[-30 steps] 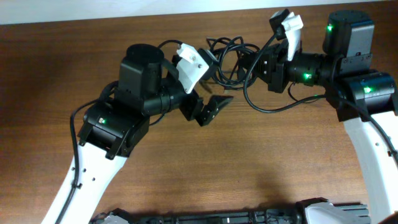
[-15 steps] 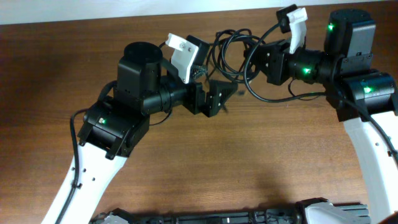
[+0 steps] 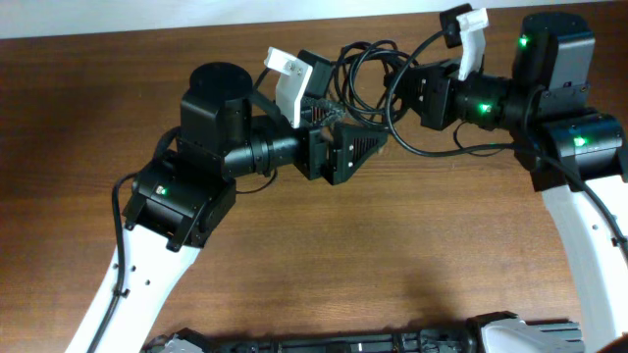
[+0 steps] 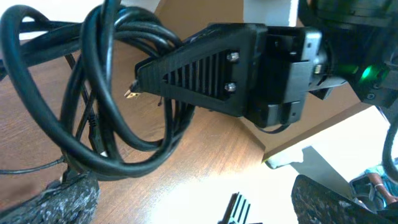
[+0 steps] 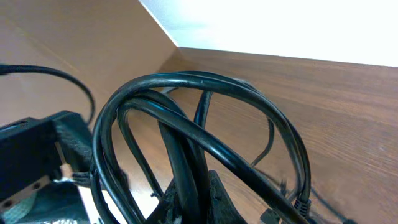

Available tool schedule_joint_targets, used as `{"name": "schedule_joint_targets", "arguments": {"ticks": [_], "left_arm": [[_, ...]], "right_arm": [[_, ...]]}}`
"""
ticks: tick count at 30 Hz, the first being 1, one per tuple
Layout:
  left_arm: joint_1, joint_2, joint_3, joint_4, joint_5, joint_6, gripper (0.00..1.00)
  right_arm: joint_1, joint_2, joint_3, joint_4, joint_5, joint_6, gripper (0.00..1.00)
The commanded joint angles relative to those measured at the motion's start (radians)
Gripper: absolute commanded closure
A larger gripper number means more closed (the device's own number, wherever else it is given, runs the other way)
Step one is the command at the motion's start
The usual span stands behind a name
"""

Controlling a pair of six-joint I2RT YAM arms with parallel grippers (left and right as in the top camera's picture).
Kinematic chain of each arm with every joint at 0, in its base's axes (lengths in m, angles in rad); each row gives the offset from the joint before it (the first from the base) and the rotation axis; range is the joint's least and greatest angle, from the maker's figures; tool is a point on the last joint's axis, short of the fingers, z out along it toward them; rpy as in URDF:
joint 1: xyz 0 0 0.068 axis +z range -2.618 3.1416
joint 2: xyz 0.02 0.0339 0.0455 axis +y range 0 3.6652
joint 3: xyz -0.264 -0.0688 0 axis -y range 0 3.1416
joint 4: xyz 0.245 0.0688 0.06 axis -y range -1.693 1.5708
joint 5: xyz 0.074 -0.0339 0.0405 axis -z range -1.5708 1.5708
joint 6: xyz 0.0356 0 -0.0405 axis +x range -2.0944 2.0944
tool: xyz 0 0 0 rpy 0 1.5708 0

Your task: Untangle cables

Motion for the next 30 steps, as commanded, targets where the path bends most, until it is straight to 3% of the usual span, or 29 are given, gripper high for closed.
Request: {"name": "schedule_joint_targets", "arguments": {"ticks": [1, 6, 12, 15, 20, 22, 23, 24, 25, 27, 30], "left_arm": [[0.003, 0.011, 0.011, -0.004, -0.03, -0.014, 0.01], [0.003, 0.036, 0.011, -0.007, -0.141, -0.014, 0.01], [-0.002, 0.076, 0.011, 0.086, -0.101, -0.03, 0.0], [-0.002, 0.079, 0.011, 0.116, -0.101, -0.052, 0.08], [-0.002, 0.079, 0.011, 0.16, -0.101, -0.076, 0.44], [-0.002, 0.079, 0.011, 0.172, -0.101, -0.085, 0.67], [-0.002, 0.079, 0.011, 0.175, -0.101, -0.085, 0.86], [-0.002, 0.079, 0.011, 0.175, -0.101, -0.085, 0.98], [-0.002, 0.079, 0.011, 0.175, -0.101, -0.085, 1.0], [-0.002, 0.079, 0.011, 0.175, -0.102, -0.084, 1.0], [-0.001, 0.078, 0.011, 0.175, -0.109, 0.004, 1.0]], "right_arm": [[-0.001, -0.011, 0.003, 0.015, -0.062, -0.001, 0.96], [-0.001, -0.011, 0.003, 0.019, -0.113, -0.001, 0.96], [0.0, -0.011, 0.003, 0.011, -0.148, -0.001, 0.96], [0.0, -0.011, 0.003, 0.004, -0.147, -0.002, 0.96], [0.0, -0.01, 0.003, -0.005, -0.147, -0.002, 0.96], [0.0, -0.01, 0.003, -0.013, -0.147, -0.002, 0.96], [0.0, -0.011, 0.003, -0.016, -0.147, -0.002, 0.96], [0.0, -0.01, 0.003, -0.016, -0.147, -0.002, 0.96], [0.0, -0.01, 0.003, -0.016, -0.146, -0.002, 0.91], [0.0, -0.011, 0.003, -0.017, -0.128, -0.002, 0.6], [0.0, -0.01, 0.003, -0.019, -0.128, -0.006, 0.27]]}}
